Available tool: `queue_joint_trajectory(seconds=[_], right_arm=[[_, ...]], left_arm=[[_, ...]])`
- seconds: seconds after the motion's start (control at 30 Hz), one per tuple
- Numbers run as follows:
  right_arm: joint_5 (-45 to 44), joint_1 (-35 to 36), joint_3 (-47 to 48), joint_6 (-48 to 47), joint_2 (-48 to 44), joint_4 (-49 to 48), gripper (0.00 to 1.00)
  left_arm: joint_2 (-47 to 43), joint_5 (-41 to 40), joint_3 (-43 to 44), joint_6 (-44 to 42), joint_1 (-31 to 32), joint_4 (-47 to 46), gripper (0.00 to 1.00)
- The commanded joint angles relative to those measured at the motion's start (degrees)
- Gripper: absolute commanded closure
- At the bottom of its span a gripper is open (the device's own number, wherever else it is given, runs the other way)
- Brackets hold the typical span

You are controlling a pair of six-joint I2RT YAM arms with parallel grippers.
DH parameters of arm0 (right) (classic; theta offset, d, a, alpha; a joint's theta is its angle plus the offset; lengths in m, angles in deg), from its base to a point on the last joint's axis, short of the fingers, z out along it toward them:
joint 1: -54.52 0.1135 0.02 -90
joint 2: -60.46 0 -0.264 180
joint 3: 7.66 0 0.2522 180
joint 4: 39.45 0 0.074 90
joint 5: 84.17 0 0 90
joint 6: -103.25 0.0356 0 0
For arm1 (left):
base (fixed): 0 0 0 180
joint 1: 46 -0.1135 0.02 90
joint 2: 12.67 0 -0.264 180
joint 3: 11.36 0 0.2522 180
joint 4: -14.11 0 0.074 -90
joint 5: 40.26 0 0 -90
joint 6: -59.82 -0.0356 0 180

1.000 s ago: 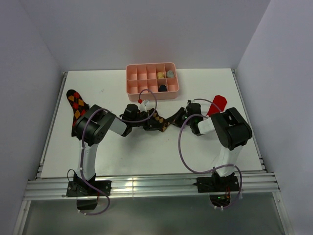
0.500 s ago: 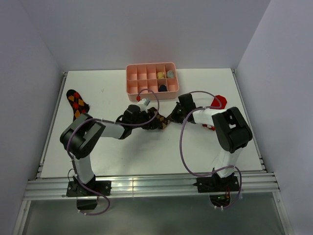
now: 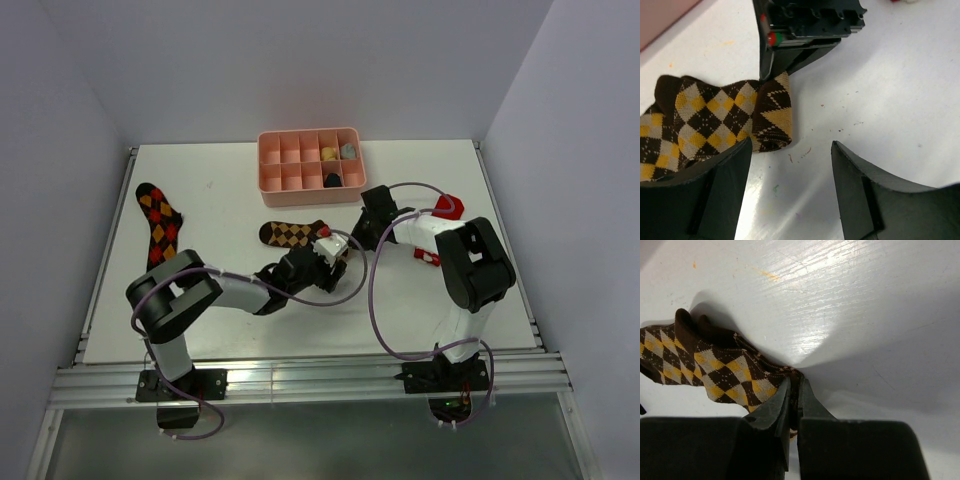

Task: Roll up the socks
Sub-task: Roll the sock at the center of the board.

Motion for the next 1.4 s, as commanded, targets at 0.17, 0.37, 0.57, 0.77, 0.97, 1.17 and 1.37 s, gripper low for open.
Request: queue_joint_trajectory(seconds=[0.17, 0.37, 0.57, 0.77, 0.97, 1.17, 1.37], right_arm=[[-1.2, 0.3, 0.8, -1.0, 1.5, 4.6, 1.0], [-0.3, 0.4, 0.4, -1.1, 1.5, 4.1, 1.0], [0.6, 0.4, 0.2, -0.8, 1.6, 3.5, 1.0], [0.9, 0.5, 0.1, -0.8, 1.7, 3.4, 1.0], [1.7, 0.5, -0.1, -0.6, 2.0, 2.9, 1.0], [1.8, 0.5, -0.2, -0.5, 2.0, 2.8, 1.0], [1.9, 0.6, -0.2, -0.7, 1.7, 2.9, 1.0]], left_arm=[[5.1, -8.2, -1.0, -14.7, 3.9, -13.2, 0.27], [8.8, -12.4, -0.6, -19.6, 5.5, -18.4, 0.27], [12.1, -14.4, 1.2, -22.9, 6.1, -20.8, 0.27], [13.7, -15.8, 2.2, -25.0, 6.7, -21.5, 0.31], [15.1, -16.2, 2.9, -27.0, 7.5, -22.0, 0.34], [16.7, -16.1, 5.1, -27.0, 7.6, -18.8, 0.39], [18.7, -18.0, 7.0, -24.2, 7.5, -15.4, 0.46]])
